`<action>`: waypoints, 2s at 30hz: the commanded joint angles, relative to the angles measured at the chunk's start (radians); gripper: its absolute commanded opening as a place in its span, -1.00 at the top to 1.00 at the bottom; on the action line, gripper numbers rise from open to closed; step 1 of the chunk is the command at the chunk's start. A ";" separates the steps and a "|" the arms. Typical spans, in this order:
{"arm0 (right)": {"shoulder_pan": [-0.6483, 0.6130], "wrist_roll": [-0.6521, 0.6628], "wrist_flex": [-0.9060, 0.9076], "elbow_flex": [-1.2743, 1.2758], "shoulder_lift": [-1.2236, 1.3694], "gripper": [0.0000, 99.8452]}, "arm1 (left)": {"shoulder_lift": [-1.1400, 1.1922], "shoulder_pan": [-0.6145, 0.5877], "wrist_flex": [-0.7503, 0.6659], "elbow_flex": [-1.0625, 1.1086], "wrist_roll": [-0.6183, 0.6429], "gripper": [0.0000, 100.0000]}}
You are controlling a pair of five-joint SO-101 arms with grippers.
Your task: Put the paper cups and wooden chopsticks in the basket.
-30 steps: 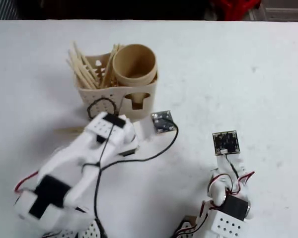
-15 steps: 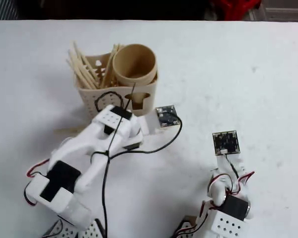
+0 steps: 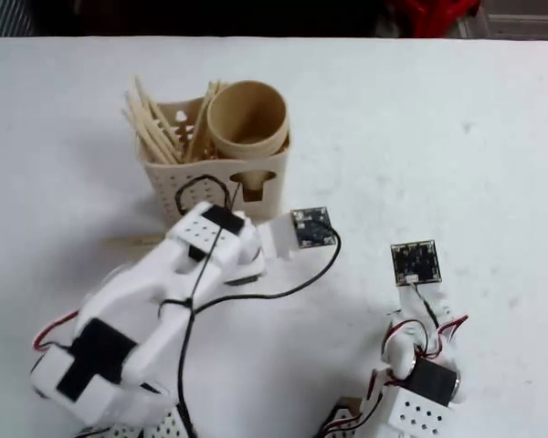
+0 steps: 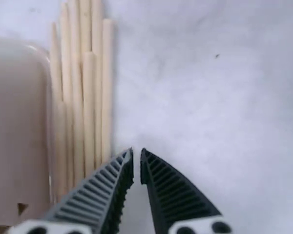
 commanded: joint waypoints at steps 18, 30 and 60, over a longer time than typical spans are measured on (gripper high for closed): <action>-0.005 -0.011 -0.015 0.006 -0.008 0.96 | 0.189 -0.013 -0.141 -0.153 0.083 0.91; -0.005 -0.011 -0.015 0.006 -0.008 0.96 | 0.186 -0.002 0.072 -0.164 0.078 0.91; -0.005 -0.011 -0.015 0.006 -0.008 0.96 | 0.199 -0.021 -0.218 -0.153 0.215 0.91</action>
